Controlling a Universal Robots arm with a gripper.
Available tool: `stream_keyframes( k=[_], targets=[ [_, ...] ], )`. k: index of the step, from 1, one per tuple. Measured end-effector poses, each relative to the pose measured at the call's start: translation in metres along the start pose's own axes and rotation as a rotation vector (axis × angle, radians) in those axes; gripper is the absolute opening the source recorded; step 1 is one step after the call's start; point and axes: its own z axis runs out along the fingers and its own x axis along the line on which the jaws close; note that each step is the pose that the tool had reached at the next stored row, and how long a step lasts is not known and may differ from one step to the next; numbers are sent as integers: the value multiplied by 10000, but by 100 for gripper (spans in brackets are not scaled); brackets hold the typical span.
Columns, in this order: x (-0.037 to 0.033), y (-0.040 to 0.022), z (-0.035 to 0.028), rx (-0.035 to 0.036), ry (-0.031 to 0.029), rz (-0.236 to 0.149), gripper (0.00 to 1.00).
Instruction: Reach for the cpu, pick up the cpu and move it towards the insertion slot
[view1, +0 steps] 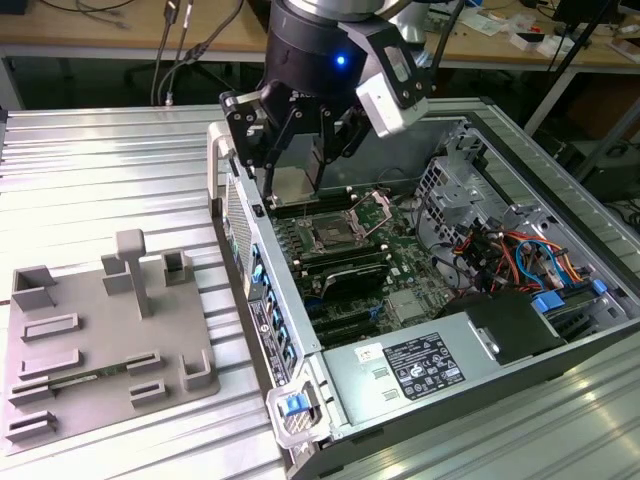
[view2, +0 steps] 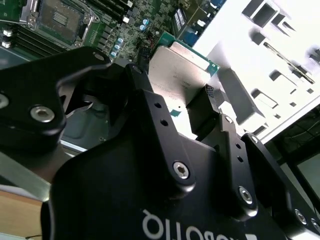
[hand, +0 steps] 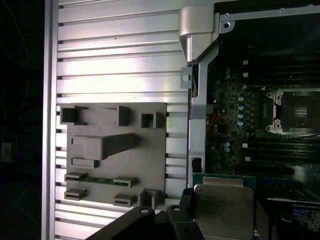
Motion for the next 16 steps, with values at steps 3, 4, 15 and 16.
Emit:
stream_keyframes(
  k=[3,4,15,16],
  targets=[
    [-31,-1,0,0,0,0,55],
    [-39,-1,0,0,0,0,55],
    [-140,-4,-2,0,0,0,55],
    [-149,-4,-2,0,0,0,55]
  ],
)
